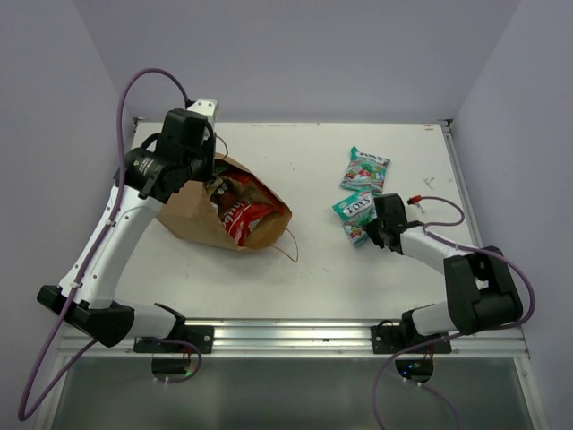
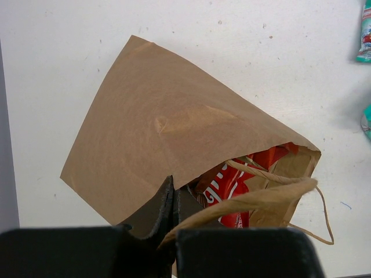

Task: Place the snacks into the paper bag
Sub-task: Pick up the snack from the center of the board, then place the snack in the paper bag.

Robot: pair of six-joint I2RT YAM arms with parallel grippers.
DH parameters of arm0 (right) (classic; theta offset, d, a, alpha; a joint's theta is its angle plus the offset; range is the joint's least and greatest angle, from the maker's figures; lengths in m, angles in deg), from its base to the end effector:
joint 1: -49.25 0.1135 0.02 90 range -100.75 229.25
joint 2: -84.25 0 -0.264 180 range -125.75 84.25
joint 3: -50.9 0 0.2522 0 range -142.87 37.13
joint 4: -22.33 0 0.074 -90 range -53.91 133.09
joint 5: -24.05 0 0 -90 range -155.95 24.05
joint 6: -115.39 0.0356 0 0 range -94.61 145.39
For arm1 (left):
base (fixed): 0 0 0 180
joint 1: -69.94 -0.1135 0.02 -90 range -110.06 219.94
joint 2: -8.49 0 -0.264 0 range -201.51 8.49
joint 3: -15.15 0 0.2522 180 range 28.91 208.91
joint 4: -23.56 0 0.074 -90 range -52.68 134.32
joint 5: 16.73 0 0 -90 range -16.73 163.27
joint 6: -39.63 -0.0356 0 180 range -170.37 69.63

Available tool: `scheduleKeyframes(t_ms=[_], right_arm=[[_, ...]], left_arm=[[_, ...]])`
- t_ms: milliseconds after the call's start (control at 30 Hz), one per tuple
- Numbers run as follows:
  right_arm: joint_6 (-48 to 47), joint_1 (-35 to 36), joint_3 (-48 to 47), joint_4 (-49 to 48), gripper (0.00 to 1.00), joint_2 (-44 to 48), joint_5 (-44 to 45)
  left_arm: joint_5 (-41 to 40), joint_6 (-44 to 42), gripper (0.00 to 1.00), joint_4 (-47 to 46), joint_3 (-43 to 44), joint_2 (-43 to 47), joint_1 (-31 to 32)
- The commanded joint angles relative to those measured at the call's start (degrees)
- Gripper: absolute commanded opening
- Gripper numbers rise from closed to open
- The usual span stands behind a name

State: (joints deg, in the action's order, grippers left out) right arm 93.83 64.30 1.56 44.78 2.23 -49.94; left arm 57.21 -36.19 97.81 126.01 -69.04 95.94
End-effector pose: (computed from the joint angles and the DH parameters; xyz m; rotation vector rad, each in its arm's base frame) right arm 0.2512 0.0574 0.1500 1.2196 2.1801 0.2600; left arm 0.2339 -0.1031 0.4390 0.0874 2.2505 -0.0547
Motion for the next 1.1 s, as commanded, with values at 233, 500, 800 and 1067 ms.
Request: scheduleKeyframes(t_ms=[233,500,800,1067], right_arm=[[-17.4,0.2,-5.7,12.7,0.00,11.2,0.1],[-24.6,1.6,-17.5,20.7,0.00,17.1,-8.5],[-26.3,7.3,-27.3,22.0,0.00,19.2,-15.0],[-27.7,16.8,-37.9,21.4,0.00,17.3,-17.7]], left_arm=[[0.8,-0.6,0.00,-2.8,1.7,0.7,0.1],[2.5,-1.0,0.00,-3.2,3.2,-0.7,0.1],[4.3,-0.7,0.00,-3.4,3.3,-1.0,0.1],[5.2,-0.6,0.00,-3.2,3.2,-1.1,0.2]])
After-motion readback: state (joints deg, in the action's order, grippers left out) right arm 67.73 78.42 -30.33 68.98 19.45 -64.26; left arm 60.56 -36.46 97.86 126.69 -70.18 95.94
